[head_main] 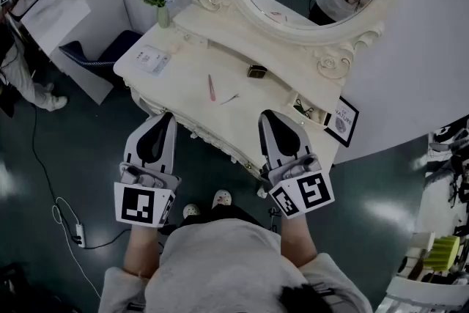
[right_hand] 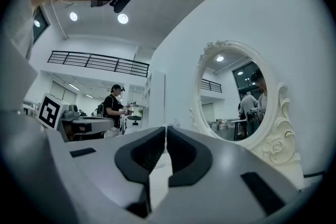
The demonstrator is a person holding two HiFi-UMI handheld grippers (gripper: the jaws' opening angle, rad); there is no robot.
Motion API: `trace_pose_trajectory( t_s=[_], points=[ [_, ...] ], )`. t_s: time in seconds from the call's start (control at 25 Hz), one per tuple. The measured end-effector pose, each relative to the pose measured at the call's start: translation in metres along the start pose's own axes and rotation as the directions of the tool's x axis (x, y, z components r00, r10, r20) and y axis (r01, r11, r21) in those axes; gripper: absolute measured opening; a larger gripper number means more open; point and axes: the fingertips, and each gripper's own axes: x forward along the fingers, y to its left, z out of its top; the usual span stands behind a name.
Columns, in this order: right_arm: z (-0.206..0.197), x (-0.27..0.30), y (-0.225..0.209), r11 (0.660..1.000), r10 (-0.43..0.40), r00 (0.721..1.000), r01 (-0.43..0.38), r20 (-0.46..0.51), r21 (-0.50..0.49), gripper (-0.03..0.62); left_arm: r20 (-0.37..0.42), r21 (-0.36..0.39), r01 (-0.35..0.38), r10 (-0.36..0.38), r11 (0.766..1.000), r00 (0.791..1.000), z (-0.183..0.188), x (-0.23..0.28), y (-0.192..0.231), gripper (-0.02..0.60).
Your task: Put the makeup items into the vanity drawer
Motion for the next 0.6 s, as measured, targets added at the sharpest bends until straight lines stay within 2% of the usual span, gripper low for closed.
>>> trace_pose_trajectory(
  t_s=[0.6],
  points=[
    [0.001, 0.006, -0.012, 1.000, 0.016, 1.000, -0.016, 0.006, 0.000, 0.026, 0.016, 0.011, -0.012, 0.011, 1.000, 1.000, 0.005, 0.012, -0.005, 0.014]
  ],
)
